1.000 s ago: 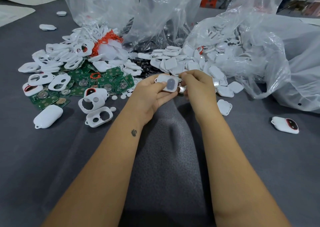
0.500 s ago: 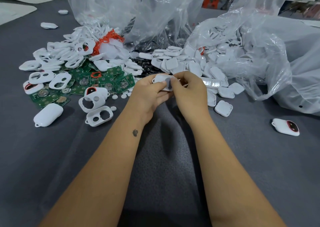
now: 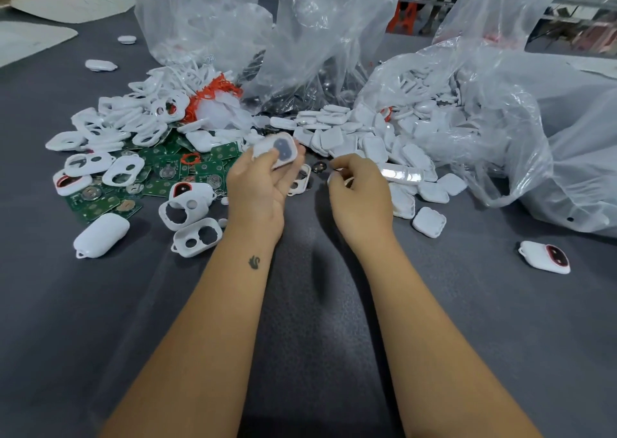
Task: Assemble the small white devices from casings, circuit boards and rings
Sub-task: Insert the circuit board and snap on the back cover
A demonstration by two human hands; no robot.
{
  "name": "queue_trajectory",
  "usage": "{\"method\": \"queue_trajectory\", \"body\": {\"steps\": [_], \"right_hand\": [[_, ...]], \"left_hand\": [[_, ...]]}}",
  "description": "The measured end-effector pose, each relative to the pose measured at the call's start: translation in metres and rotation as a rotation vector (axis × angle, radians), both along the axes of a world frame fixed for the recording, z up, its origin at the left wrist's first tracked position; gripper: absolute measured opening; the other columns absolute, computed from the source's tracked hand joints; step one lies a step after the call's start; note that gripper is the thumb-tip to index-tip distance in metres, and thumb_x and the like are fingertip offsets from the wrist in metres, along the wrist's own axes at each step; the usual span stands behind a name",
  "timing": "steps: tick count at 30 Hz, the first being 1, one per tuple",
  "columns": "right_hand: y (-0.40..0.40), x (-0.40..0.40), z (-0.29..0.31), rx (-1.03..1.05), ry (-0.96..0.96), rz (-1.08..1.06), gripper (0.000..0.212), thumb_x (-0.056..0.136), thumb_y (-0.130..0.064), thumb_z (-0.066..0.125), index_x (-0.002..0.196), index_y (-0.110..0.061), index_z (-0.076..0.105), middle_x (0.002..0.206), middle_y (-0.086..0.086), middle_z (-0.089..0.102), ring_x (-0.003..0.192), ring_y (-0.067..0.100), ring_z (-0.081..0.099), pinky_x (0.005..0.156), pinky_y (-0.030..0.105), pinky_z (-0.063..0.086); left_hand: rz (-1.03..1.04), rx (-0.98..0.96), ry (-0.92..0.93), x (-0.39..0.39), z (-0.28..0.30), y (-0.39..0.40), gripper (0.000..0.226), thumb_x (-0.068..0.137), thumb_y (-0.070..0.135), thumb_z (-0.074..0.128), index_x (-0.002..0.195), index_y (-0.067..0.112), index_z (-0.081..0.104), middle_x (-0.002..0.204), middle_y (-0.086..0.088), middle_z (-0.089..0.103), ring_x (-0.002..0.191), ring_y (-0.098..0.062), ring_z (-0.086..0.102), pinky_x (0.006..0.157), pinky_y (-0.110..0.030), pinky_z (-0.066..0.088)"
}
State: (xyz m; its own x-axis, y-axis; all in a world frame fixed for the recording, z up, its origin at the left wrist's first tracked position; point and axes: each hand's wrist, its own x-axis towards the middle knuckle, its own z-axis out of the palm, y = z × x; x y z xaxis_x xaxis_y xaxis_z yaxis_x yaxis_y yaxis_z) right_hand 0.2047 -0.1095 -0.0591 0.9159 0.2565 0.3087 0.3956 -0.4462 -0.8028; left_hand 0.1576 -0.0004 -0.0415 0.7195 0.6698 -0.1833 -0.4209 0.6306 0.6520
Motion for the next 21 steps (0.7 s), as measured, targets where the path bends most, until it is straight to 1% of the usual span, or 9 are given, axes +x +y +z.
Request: {"method": "queue_trajectory", "body": {"steps": [3, 5, 8, 11, 14, 16, 18, 19, 21], "right_hand": [[0.018, -0.004, -0.001, -0.117, -0.106, 0.172, 0.025, 0.093, -0.012, 0.051, 0.112, -0.016, 0.067, 0.101, -0.003, 0.055, 0.101, 0.017, 0.053, 0.082, 0.026, 0.039], [0.033, -0.007, 0.0, -0.17, -0.184, 0.262, 0.028, 0.095, -0.011, 0.051, 0.119, -0.013, 0.064, 0.103, 0.004, 0.054, 0.104, 0.022, 0.05, 0.084, 0.03, 0.04], [0.054, -0.008, 0.0, -0.288, -0.279, 0.354, 0.035, 0.096, -0.012, 0.052, 0.131, -0.014, 0.058, 0.104, 0.012, 0.052, 0.102, 0.028, 0.047, 0.083, 0.042, 0.042], [0.069, -0.007, -0.002, -0.43, -0.295, 0.354, 0.044, 0.095, -0.027, 0.057, 0.138, -0.024, 0.051, 0.109, 0.011, 0.048, 0.104, 0.029, 0.043, 0.083, 0.04, 0.041], [0.078, -0.005, -0.004, -0.527, -0.328, 0.296, 0.044, 0.092, -0.039, 0.057, 0.135, -0.029, 0.053, 0.111, 0.011, 0.049, 0.105, 0.031, 0.043, 0.084, 0.038, 0.037], [0.08, -0.003, -0.003, -0.472, -0.309, 0.271, 0.044, 0.088, -0.039, 0.063, 0.13, -0.027, 0.057, 0.109, 0.01, 0.05, 0.105, 0.03, 0.045, 0.083, 0.038, 0.038], [0.077, 0.0, -0.002, -0.354, -0.252, 0.266, 0.043, 0.082, -0.033, 0.071, 0.122, -0.021, 0.059, 0.108, 0.006, 0.051, 0.105, 0.028, 0.047, 0.084, 0.039, 0.042], [0.074, 0.001, -0.002, -0.287, -0.22, 0.27, 0.039, 0.081, -0.028, 0.073, 0.115, -0.018, 0.059, 0.104, 0.003, 0.052, 0.102, 0.026, 0.048, 0.083, 0.039, 0.043], [0.066, 0.002, -0.001, -0.139, -0.147, 0.267, 0.026, 0.08, -0.017, 0.072, 0.1, -0.016, 0.057, 0.09, -0.004, 0.054, 0.087, 0.019, 0.051, 0.076, 0.037, 0.045]], "left_hand": [[0.243, 0.031, -0.025, -0.004, -0.001, 0.014, 0.019, 0.096, -0.008, 0.045, 0.105, 0.0, 0.06, 0.102, -0.018, 0.066, 0.087, -0.024, 0.072, 0.078, -0.033, 0.06], [0.326, 0.025, -0.027, -0.007, -0.003, 0.021, 0.02, 0.096, -0.008, 0.045, 0.108, -0.001, 0.059, 0.102, -0.018, 0.067, 0.091, -0.025, 0.071, 0.076, -0.031, 0.059], [0.359, -0.002, -0.035, -0.01, -0.004, 0.027, 0.018, 0.096, -0.008, 0.045, 0.105, -0.002, 0.059, 0.1, -0.018, 0.067, 0.09, -0.026, 0.072, 0.075, -0.031, 0.059], [0.394, 0.002, -0.037, -0.011, -0.005, 0.029, 0.018, 0.095, -0.008, 0.046, 0.1, 0.0, 0.061, 0.1, -0.018, 0.067, 0.086, -0.023, 0.072, 0.072, -0.029, 0.058], [0.395, 0.001, -0.04, -0.011, -0.006, 0.029, 0.019, 0.094, -0.008, 0.045, 0.099, 0.001, 0.062, 0.101, -0.019, 0.066, 0.088, -0.025, 0.072, 0.072, -0.029, 0.058], [0.39, -0.006, -0.038, -0.01, -0.006, 0.029, 0.019, 0.094, -0.008, 0.046, 0.1, 0.001, 0.062, 0.098, -0.017, 0.067, 0.086, -0.025, 0.072, 0.071, -0.029, 0.059], [0.384, -0.015, -0.033, -0.009, -0.006, 0.03, 0.019, 0.094, -0.009, 0.046, 0.098, 0.001, 0.061, 0.093, -0.015, 0.068, 0.083, -0.024, 0.072, 0.071, -0.029, 0.059], [0.377, -0.017, -0.032, -0.009, -0.007, 0.031, 0.019, 0.094, -0.009, 0.045, 0.099, 0.0, 0.061, 0.093, -0.016, 0.067, 0.083, -0.024, 0.071, 0.072, -0.03, 0.059], [0.356, -0.025, -0.041, -0.008, -0.007, 0.031, 0.02, 0.094, -0.01, 0.043, 0.1, -0.002, 0.06, 0.093, -0.017, 0.067, 0.083, -0.025, 0.071, 0.073, -0.031, 0.06]]}}
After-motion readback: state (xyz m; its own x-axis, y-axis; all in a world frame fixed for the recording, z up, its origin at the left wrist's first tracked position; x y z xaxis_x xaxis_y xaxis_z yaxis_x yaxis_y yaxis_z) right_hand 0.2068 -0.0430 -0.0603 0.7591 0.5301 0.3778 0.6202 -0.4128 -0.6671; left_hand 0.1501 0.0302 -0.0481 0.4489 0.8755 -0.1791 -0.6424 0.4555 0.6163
